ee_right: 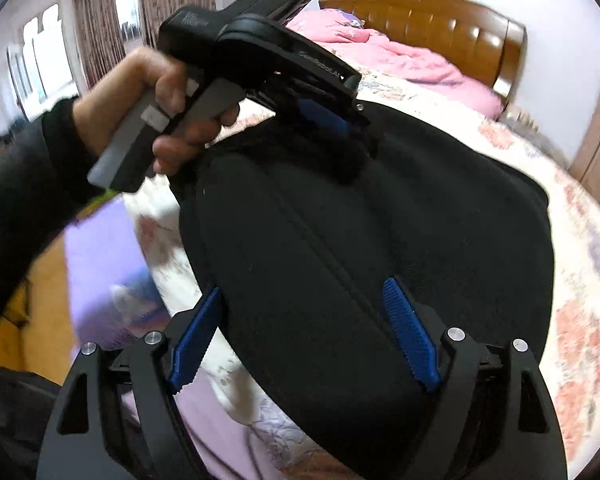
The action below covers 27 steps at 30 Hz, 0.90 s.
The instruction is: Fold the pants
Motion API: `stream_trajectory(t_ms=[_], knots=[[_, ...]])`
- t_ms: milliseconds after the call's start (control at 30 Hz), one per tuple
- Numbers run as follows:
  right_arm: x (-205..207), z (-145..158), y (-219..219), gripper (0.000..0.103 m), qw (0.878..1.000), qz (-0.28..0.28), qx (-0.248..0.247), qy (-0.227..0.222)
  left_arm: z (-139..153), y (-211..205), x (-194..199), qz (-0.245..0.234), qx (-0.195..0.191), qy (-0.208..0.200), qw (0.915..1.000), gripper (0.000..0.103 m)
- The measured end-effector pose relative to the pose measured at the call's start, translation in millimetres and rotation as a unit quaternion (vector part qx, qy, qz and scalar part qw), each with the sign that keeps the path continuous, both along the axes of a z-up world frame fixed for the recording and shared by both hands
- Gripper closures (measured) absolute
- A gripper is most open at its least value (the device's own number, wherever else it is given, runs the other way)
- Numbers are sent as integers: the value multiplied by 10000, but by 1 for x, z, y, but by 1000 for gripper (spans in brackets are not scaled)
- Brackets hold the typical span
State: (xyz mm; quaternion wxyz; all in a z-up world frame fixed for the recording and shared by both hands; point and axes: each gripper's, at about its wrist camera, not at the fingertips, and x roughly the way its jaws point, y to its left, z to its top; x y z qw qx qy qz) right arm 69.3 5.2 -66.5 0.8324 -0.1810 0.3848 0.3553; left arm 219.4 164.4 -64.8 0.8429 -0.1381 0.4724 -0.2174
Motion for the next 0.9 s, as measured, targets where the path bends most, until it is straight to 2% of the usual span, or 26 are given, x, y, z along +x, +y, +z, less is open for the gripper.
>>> stream_trajectory(t_ms=[67, 100, 133, 167, 200, 233, 267, 300, 333, 367, 400, 467, 533, 600, 667, 733, 800, 900], knots=[[-5, -4, 0, 21, 9997, -24, -141, -213, -2, 7, -2, 143, -36, -65, 9999, 77], [-8, -7, 0, 21, 9993, -38, -194, -309, -2, 9, -5, 192, -57, -110, 9997, 78], [-9, -6, 0, 21, 9990, -50, -242, -366, 0, 7, -8, 206, 29, -164, 9996, 78], [-12, -2, 3, 21, 9985, -72, -328, -421, 6, -1, -14, 211, 362, -293, 9987, 76], [-13, 6, 4, 21, 9977, -105, -427, -515, 12, -12, -20, 204, 742, -418, 9962, 57], [-14, 12, 5, 21, 9975, -92, -395, -576, 18, -21, -27, 188, 1010, -539, 9932, 38], [-17, 18, 4, 19, 9975, -44, -264, -648, 23, -30, -34, 112, 1169, -727, 9904, 16], [-20, 24, 6, 16, 9973, 2, -104, -726, 27, -38, -39, 48, 1324, -899, 9871, 10], [-20, 26, 8, 11, 9972, 27, -21, -754, 28, -46, -42, 72, 1582, -1000, 9823, 10], [-20, 26, 13, 11, 9973, 90, 40, -729, 26, -52, -42, 70, 1837, -1047, 9774, 10], [-18, 23, 19, 11, 9975, 156, 1, -693, 23, -54, -41, 50, 1938, -1036, 9755, 10], [-16, 12, 27, 11, 9973, 191, -170, -684, 20, -51, -38, 46, 1868, -958, 9777, 10], [-11, -3, 29, 9, 9988, 182, -215, -412, 22, -47, -38, 33, 1772, -950, 9796, 10], [-16, -8, 27, 9, 9985, 230, -219, -449, 20, -46, -38, 10, 1774, -927, 9798, 10], [-19, -4, 28, 9, 9985, 326, -271, -353, 18, -48, -38, 3, 1829, -931, 9787, 10], [-15, 8, 23, 10, 9993, 267, -63, -248, 16, -50, -38, 17, 1882, -954, 9775, 10], [-10, 17, 18, 10, 9990, 136, 179, -380, 15, -51, -37, 37, 1909, -957, 9769, 10], [-3, 0, 20, 8, 9998, 151, 77, -100, 15, -52, -37, 42, 1941, -958, 9763, 10]])
